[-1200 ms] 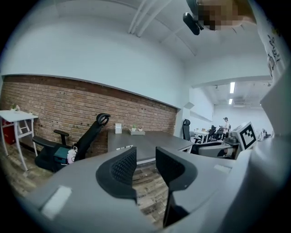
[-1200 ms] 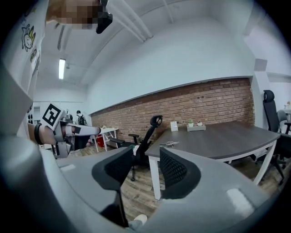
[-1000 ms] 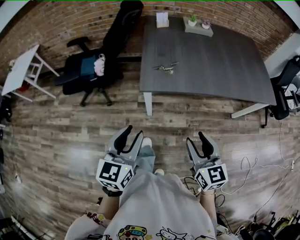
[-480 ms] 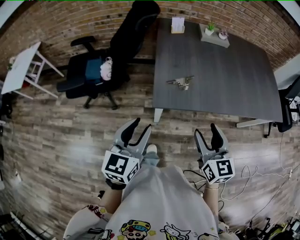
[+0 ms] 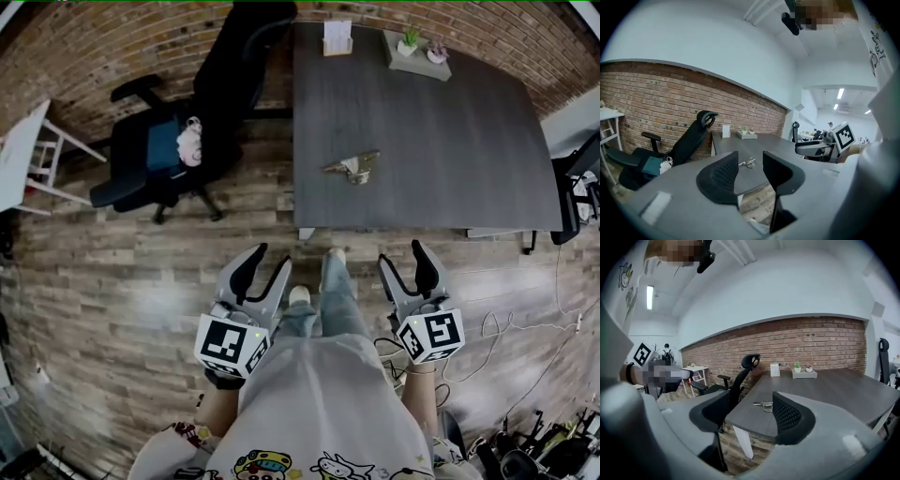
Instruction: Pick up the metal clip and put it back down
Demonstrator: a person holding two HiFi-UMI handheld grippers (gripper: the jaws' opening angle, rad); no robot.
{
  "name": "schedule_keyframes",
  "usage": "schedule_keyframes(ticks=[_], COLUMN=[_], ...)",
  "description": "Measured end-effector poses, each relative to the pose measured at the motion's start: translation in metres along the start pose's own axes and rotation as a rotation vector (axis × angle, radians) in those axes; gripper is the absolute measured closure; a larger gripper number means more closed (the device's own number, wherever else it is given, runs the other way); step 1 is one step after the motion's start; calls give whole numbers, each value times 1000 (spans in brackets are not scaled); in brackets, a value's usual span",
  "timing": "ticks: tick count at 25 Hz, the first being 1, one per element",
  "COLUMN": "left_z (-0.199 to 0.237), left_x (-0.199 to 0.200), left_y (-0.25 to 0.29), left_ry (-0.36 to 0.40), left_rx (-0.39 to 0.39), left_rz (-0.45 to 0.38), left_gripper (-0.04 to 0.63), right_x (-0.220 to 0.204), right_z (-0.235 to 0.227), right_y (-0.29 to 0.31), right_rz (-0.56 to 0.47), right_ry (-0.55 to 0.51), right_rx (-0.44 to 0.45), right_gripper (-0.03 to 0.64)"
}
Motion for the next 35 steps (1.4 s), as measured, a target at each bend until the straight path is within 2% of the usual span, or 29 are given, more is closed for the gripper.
schedule_keyframes(ticks=[7,20,28,35], left_z=[11,15,20,30], left_x=[11,76,96,101], left_y=[51,180,209,218], left_ry=[-7,11,23,22], left_rx=[19,74,142,137], left_rz=[2,-53,-69,-72], left_gripper=[425,413,410,409], right_x=[10,68,86,95], right_z=[-41,-138,-168,-166], right_y=[40,130,161,176], right_rz=[16,2,-6,-3], right_ry=[1,-49,-63,-64], right_rx=[24,152,214,226], right_gripper=[327,313,312,310])
Point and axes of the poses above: the fingertips, and each gripper's own axes: y forward along the fingers, z to its left, x out of its top, the point moved 6 cm from there along -y, backward along the fingers, and after that the axes turned 6 degrees about x, right-handed, at the moved point
